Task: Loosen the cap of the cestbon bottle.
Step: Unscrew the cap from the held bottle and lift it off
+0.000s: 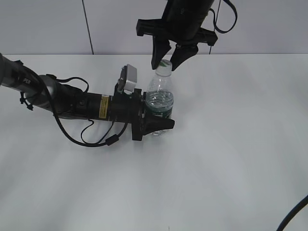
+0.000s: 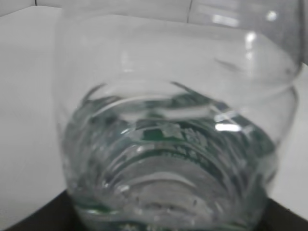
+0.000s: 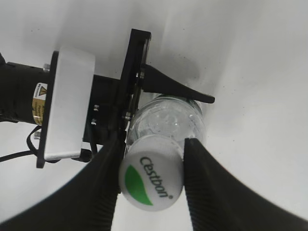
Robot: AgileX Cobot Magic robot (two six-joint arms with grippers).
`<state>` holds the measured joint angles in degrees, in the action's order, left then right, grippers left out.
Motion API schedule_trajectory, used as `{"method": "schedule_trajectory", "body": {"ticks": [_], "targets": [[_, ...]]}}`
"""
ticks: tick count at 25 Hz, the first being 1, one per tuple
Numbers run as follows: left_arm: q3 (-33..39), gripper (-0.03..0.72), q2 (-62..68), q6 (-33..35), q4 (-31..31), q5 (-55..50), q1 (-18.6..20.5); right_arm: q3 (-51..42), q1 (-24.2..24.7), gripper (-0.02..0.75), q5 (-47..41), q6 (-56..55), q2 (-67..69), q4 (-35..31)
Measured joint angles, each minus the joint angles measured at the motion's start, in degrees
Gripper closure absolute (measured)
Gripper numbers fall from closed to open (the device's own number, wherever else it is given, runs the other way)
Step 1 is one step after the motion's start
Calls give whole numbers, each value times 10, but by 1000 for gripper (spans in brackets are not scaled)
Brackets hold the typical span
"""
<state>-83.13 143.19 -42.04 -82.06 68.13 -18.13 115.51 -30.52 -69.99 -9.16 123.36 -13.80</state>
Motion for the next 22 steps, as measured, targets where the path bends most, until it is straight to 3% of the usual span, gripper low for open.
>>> {"method": "schedule_trajectory", "body": {"ticks": [5,22], "targets": [[0,279,0,0,0,0,0,0,0,431,0,25,0,0],[0,279,0,0,-2,0,0,0,0,435,1,354,0,-8]]}}
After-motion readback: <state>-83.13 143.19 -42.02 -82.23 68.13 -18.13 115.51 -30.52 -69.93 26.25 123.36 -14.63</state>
